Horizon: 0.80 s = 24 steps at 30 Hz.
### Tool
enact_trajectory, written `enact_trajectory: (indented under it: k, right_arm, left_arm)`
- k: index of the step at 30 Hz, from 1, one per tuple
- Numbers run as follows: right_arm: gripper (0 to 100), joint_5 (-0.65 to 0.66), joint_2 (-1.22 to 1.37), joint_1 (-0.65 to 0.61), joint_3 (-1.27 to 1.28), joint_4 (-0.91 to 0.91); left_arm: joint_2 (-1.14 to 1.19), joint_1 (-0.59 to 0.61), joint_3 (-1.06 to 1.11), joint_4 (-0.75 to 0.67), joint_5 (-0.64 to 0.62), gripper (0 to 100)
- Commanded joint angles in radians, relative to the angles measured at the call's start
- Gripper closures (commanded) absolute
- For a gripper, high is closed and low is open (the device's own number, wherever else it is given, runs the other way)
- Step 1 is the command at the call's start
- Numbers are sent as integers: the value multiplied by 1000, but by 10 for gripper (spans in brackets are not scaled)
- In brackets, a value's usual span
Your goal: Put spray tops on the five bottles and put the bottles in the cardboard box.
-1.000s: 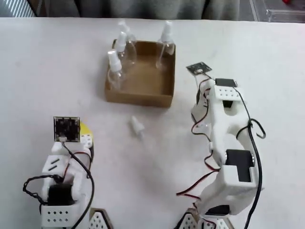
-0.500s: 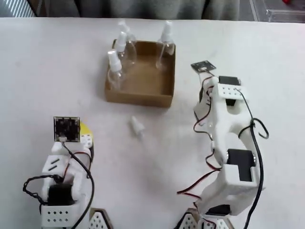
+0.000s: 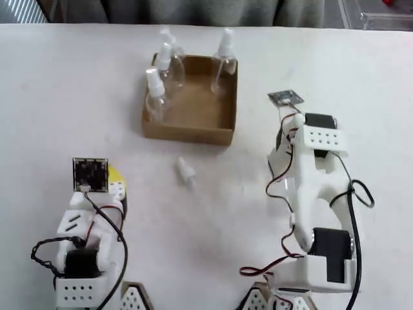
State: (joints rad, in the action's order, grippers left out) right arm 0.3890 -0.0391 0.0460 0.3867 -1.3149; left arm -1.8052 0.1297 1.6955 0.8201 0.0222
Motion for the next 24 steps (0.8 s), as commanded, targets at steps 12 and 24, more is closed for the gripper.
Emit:
enact_trajectory:
  k: [12, 24]
  right_arm:
    - [762, -68, 62, 16, 29, 156]
    - [844, -72, 147, 38, 28, 237]
  left_arm:
    - [-12, -7, -3, 2, 11, 976]
    - [-12, -7, -3, 2, 11, 976]
